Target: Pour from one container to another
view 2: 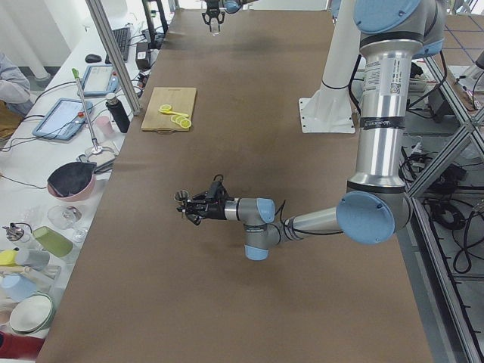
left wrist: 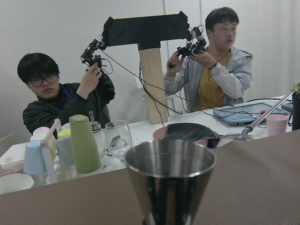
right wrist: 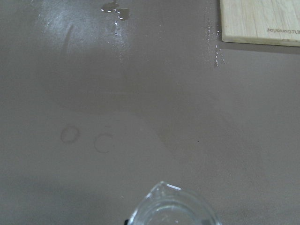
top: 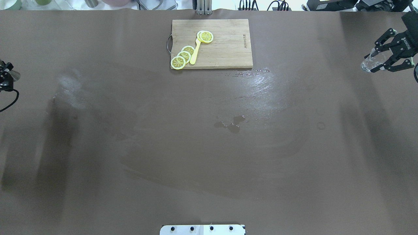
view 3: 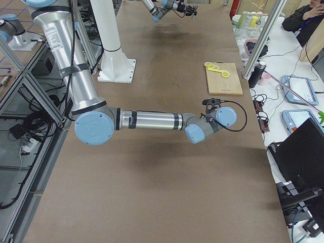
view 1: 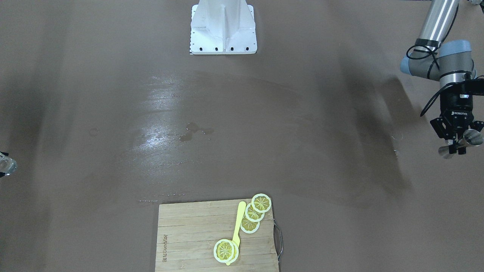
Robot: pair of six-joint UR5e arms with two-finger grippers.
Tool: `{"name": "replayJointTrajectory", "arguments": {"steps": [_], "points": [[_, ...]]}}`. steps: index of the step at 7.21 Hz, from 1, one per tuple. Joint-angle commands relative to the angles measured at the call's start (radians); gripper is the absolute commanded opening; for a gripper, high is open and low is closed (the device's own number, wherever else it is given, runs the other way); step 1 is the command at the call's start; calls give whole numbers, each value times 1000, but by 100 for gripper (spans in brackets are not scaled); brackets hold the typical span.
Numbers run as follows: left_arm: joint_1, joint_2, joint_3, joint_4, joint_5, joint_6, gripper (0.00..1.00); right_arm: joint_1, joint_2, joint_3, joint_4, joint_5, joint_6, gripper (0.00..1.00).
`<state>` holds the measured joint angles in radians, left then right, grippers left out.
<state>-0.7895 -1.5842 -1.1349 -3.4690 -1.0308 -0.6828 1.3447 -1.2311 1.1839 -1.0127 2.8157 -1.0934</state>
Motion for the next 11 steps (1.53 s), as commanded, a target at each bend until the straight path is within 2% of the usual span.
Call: {"name": "replayJointTrajectory", "arguments": {"steps": [1, 3, 4, 5, 6, 7, 8, 10, 11], "points": [[36, 4, -57, 146, 80, -14, 0, -1, 33, -4, -1, -2, 221, 0], [93, 33, -188, 345, 220, -166, 0, -2, 39, -6, -1, -8, 312, 0], [101, 50, -200, 361, 245, -206, 0, -2, 39, -6, 2, -12, 335, 0], [131, 84, -235, 390, 280, -234, 0, -2, 54, -4, 0, -53, 340, 0], [216, 169, -326, 515, 355, -370, 0, -18, 73, 6, 0, -85, 406, 0], [255, 203, -357, 601, 411, -479, 0, -30, 73, 17, 3, -93, 431, 0], [283, 211, -349, 607, 426, -515, 0, -42, 73, 31, 17, -94, 475, 0], [302, 236, -295, 613, 426, -731, 0, -108, 73, 34, 179, -174, 660, 0], [306, 236, -280, 620, 425, -760, 0, -136, 70, 31, 243, -197, 716, 0]]}}
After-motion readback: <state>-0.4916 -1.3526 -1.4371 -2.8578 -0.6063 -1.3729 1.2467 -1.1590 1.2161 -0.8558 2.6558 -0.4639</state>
